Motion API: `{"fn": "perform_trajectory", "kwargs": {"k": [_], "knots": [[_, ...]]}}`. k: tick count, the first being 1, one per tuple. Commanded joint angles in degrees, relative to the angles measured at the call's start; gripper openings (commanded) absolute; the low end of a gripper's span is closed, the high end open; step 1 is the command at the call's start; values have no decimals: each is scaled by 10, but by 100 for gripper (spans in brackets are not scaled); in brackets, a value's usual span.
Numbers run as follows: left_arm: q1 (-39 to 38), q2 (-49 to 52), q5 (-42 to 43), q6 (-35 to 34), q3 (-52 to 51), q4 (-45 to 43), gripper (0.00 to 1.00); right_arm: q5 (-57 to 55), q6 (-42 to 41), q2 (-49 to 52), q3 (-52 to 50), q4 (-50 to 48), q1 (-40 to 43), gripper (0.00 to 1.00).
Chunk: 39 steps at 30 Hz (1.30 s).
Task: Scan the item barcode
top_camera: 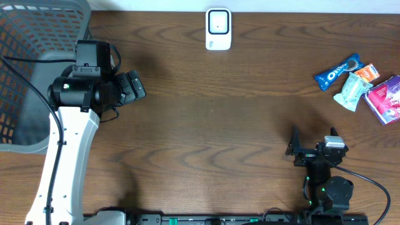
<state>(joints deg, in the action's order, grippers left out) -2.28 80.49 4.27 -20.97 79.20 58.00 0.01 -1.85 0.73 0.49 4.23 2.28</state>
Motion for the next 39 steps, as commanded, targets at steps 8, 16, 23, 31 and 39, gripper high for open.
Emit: {"fn": "perform_trajectory", "kwargs": {"k": [8, 16, 23, 31, 39], "knots": [[1, 2, -7, -1, 3, 0, 98, 12, 10, -4, -2, 3, -9, 99], [1, 2, -7, -1, 3, 0, 98, 15, 17, -4, -2, 2, -31, 99], [1, 2, -7, -1, 3, 0, 98, 16, 18, -4, -2, 2, -31, 99], [1, 2, -7, -1, 3, 0, 98, 16, 28, -4, -2, 2, -31, 99], [1, 2, -7, -1, 3, 0, 98, 16, 19, -4, -2, 2, -31, 99]]}}
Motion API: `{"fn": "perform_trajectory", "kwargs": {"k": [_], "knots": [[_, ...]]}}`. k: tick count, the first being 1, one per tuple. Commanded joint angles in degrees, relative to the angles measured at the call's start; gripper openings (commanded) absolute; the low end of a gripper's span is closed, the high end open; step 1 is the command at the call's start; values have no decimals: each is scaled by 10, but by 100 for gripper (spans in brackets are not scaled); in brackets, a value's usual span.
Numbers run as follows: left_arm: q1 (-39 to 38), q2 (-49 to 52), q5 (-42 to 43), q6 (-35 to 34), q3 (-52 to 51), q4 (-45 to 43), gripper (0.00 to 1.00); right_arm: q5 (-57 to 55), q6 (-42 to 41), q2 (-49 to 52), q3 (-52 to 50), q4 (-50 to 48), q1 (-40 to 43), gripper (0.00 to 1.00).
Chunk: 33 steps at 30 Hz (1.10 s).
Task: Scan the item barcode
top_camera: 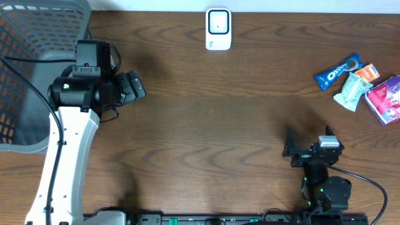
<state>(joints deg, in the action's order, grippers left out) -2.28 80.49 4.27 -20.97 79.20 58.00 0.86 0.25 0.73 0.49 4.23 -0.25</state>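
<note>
A white barcode scanner [218, 28] stands at the far middle of the table. At the far right lie the items: a blue Oreo pack [337, 72], a small orange packet [369, 71], a pale teal packet [351, 92] and a pink-purple pack [384, 100]. My right gripper [289, 147] is low near the front edge, well short of the items, pointing left and holding nothing. My left gripper [136, 87] hovers at the left side, its fingers close together and empty.
A grey mesh basket [28, 37] fills the far left corner, partly under the left arm [69, 144]. Bare brown tabletop [212, 125] lies between the two arms and in front of the scanner.
The right arm has shifted slightly to the left near the front edge. The left arm and all items are where they were.
</note>
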Motion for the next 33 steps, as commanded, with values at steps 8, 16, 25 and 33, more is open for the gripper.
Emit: {"fn": "perform_trajectory", "kwargs": {"k": [8, 16, 25, 33], "knots": [[1, 2, -7, -1, 3, 0, 98, 5, -23, -4, -2, 1, -3, 99], [1, 2, -7, -1, 3, 0, 98, 5, -23, -4, -2, 1, -2, 99], [1, 2, -7, -1, 3, 0, 98, 5, -24, -4, -2, 1, -2, 99], [1, 2, -7, -1, 3, 0, 98, 5, -24, -4, -2, 1, -2, 99]]}}
